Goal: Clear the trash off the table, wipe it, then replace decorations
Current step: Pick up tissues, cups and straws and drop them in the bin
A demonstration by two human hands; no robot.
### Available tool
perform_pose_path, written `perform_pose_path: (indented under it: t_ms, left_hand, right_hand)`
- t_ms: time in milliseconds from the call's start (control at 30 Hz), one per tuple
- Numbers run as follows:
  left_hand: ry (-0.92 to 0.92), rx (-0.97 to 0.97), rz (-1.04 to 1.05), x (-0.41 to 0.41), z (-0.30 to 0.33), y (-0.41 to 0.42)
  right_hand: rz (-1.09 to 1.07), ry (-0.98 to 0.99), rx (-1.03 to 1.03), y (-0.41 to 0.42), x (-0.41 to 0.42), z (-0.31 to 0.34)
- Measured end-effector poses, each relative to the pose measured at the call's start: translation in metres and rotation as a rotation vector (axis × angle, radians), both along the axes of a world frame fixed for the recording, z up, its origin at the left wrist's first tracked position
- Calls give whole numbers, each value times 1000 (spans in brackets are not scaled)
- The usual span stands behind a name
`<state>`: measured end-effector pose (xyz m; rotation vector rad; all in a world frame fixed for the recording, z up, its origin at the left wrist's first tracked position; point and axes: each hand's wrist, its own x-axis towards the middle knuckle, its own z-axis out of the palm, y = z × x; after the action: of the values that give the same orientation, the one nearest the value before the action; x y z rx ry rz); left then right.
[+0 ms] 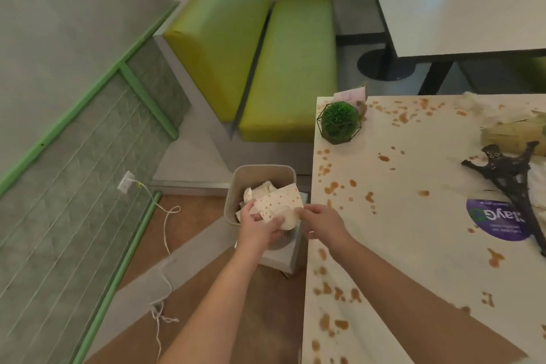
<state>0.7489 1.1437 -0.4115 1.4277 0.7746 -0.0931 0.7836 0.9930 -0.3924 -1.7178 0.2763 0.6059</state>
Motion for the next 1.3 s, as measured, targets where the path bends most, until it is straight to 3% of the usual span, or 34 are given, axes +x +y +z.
perform_pose_path:
  t_ms: [233,400,667,1100,1300]
  left_hand:
    - [104,265,-37,47,-25,45]
    - [320,691,-248,53,-18,27]
    - [-4,497,-531,60,3,-68]
    - [-121,482,-820,56,12,-260]
    - [-105,467,-858,49,3,-336]
  right_hand:
    - [-38,-17,-40,6,22,-10]
    - [-74,-33,-66,-22,21,-16]
    - [-229,-47,-65,-91,15,-5]
    - [-472,-82,-283,-269,-13,0]
    - [-359,-111,-591,-355,-36,-7]
